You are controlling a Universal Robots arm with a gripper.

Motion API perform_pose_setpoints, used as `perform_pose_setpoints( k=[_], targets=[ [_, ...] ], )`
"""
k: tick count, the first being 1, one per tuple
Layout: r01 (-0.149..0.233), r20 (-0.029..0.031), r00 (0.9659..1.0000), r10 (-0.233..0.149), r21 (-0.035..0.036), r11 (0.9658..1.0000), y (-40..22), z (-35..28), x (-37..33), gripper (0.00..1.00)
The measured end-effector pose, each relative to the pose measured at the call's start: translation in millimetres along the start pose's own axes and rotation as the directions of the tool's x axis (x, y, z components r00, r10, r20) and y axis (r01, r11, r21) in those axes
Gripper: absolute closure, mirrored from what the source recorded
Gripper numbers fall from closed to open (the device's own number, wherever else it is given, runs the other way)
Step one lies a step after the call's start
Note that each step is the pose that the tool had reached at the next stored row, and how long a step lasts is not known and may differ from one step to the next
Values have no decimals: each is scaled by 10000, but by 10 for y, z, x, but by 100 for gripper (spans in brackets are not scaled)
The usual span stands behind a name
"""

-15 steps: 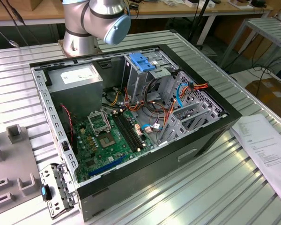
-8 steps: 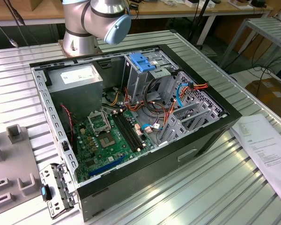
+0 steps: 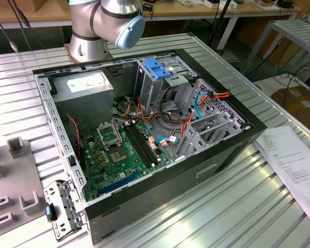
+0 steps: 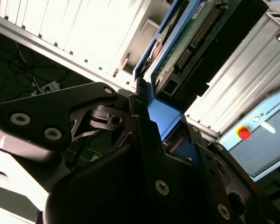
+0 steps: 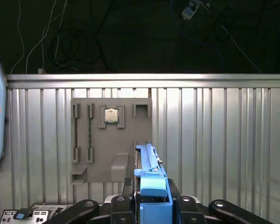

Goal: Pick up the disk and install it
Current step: 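Pick up the disk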

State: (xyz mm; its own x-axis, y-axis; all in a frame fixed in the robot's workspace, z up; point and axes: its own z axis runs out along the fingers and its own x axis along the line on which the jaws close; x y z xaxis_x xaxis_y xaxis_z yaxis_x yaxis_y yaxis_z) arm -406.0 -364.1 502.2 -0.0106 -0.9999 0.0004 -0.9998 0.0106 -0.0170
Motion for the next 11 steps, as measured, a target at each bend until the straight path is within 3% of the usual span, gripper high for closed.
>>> perform_pose_setpoints(
  k=[1,5,7,11],
  targets=[
    [0,0,10000,0,-1,10000,-17,0,0,63],
    [0,-1,10000,0,-1,10000,-196,3,-2,63],
    [0,0,10000,0,-1,10000,-238,4,-2,63],
    [0,0,10000,0,-1,10000,-402,8,-4,63]
  ],
)
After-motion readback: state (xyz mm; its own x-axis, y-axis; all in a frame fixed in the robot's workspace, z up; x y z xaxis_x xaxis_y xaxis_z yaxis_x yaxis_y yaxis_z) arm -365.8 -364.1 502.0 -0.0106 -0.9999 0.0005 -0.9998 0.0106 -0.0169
